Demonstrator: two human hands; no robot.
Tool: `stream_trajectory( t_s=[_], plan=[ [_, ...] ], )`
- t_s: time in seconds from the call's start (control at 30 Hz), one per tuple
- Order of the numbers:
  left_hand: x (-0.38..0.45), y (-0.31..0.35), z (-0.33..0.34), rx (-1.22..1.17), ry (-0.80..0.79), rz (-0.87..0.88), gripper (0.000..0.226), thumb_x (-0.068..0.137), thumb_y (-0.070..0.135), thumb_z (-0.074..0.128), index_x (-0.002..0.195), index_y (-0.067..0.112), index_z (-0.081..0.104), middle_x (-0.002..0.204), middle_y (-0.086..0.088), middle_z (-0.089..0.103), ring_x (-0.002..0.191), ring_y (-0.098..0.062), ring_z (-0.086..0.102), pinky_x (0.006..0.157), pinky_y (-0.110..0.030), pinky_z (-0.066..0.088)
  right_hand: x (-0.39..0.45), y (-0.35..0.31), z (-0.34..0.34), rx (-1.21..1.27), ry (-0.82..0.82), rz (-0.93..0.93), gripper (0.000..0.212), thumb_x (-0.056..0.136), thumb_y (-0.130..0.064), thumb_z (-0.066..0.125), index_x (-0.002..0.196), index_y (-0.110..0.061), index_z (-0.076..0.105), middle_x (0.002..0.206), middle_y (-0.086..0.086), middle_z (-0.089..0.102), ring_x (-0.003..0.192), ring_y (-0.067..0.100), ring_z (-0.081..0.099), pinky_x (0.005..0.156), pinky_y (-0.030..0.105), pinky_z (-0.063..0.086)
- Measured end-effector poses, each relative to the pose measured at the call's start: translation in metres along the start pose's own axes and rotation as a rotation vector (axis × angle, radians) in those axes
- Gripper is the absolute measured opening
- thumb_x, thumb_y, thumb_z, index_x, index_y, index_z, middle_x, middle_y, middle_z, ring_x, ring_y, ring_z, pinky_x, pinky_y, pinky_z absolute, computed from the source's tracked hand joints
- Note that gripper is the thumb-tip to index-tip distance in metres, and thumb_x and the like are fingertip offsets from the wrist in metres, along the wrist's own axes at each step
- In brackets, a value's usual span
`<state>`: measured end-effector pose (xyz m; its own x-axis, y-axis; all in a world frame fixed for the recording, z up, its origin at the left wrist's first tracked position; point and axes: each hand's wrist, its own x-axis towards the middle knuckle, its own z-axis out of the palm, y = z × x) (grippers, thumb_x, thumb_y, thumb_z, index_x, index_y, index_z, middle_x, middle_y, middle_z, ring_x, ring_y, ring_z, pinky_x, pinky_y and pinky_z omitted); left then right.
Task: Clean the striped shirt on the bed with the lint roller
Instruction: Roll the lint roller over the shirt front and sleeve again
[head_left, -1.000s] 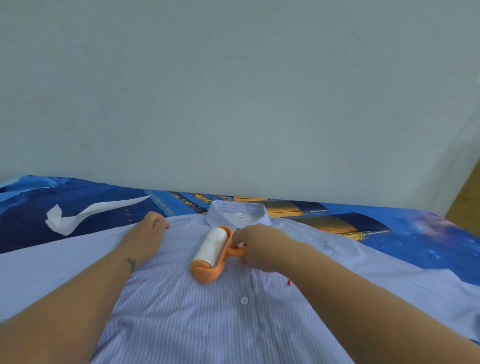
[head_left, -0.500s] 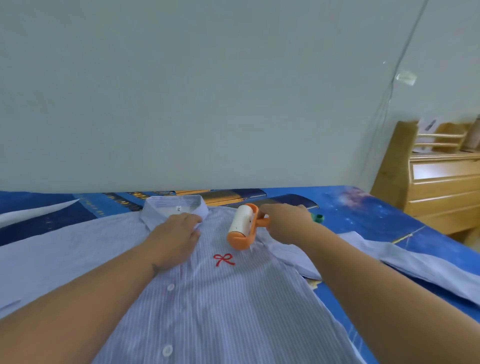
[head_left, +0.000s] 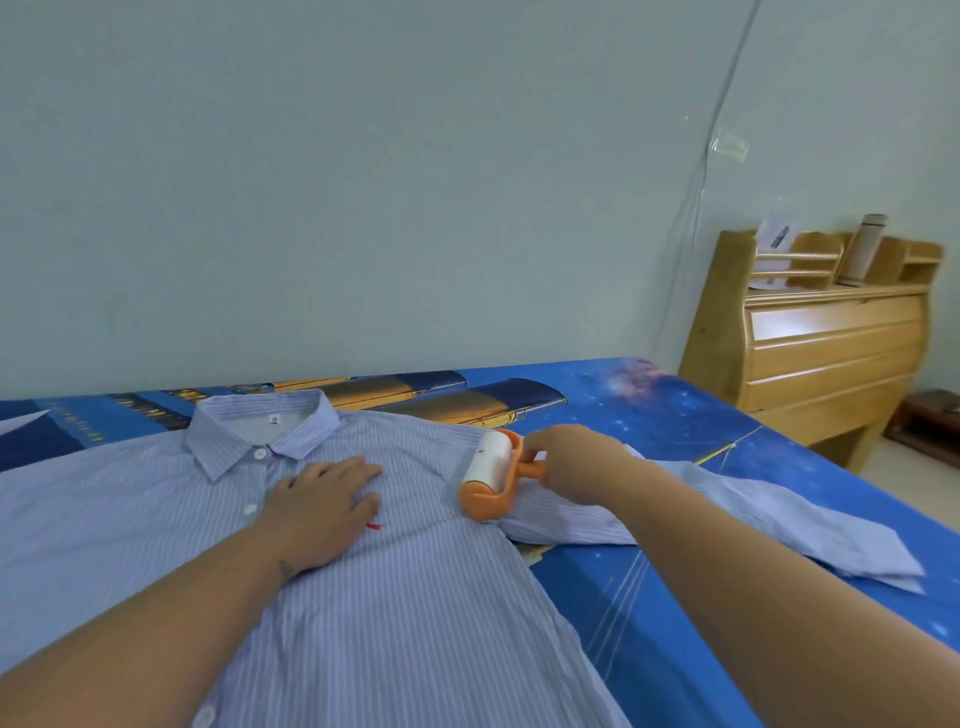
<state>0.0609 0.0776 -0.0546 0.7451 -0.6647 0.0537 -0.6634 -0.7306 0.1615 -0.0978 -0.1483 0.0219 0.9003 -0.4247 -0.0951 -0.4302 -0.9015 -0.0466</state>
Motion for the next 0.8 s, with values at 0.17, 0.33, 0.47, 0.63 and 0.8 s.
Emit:
stream_trajectory(
  t_s=[0.17, 0.33, 0.47, 0.63, 0.8],
  plan=[
    [0.004, 0.009, -0.015, -0.119, -0.033, 0.009, 0.037, 0.098, 0.034, 0.037, 0.132, 0.027, 0.049, 0.143, 0.003, 0.047, 0.128, -0.020, 0.044, 0.101, -0.035, 0.036, -0.029, 0.030, -0.026, -0.114, 0.019, 0.081, 0.025, 0.089, -0.020, 0.049, 0.108, -0.032, 0.060, 0.107, -0.006, 0.064, 0.093, 0.020, 0.059, 0.074, 0.035, 0.045],
    [0.024, 0.056, -0.077, -0.355, 0.287, 0.035, 0.024, 0.096, 0.025, 0.045, 0.107, 0.016, 0.064, 0.109, -0.003, 0.064, 0.100, -0.023, 0.058, 0.084, -0.031, 0.044, -0.052, -0.021, -0.011, 0.200, 0.151, -0.101, 0.021, 0.090, -0.037, 0.052, 0.109, -0.030, 0.058, 0.101, -0.003, 0.066, 0.090, 0.021, 0.060, 0.074, 0.034, 0.049],
    [0.021, 0.123, -0.092, -0.354, 0.248, 0.166, 0.021, 0.092, 0.023, 0.050, 0.105, 0.021, 0.065, 0.099, 0.003, 0.064, 0.091, -0.019, 0.057, 0.078, -0.026, 0.040, -0.054, -0.066, 0.028, 0.250, 0.156, -0.138, 0.024, 0.094, -0.030, 0.046, 0.115, -0.020, 0.052, 0.104, 0.009, 0.062, 0.088, 0.030, 0.057, 0.068, 0.037, 0.043],
    [0.018, 0.161, -0.059, -0.225, 0.140, 0.250, 0.020, 0.088, 0.025, 0.052, 0.100, 0.026, 0.068, 0.102, 0.005, 0.066, 0.087, -0.014, 0.057, 0.075, -0.026, 0.042, -0.057, -0.071, 0.057, 0.329, 0.201, -0.132, 0.029, 0.092, -0.017, 0.046, 0.121, -0.012, 0.048, 0.113, 0.016, 0.057, 0.107, 0.037, 0.054, 0.074, 0.040, 0.042],
    [0.025, 0.189, -0.052, -0.251, 0.114, 0.268, 0.020, 0.089, 0.019, 0.051, 0.100, 0.024, 0.068, 0.095, 0.006, 0.066, 0.085, -0.014, 0.058, 0.073, -0.024, 0.040, -0.067, -0.041, 0.043, 0.473, 0.187, -0.063, 0.033, 0.090, -0.036, 0.052, 0.113, -0.013, 0.060, 0.114, 0.012, 0.060, 0.104, 0.033, 0.056, 0.086, 0.042, 0.049]
  ],
)
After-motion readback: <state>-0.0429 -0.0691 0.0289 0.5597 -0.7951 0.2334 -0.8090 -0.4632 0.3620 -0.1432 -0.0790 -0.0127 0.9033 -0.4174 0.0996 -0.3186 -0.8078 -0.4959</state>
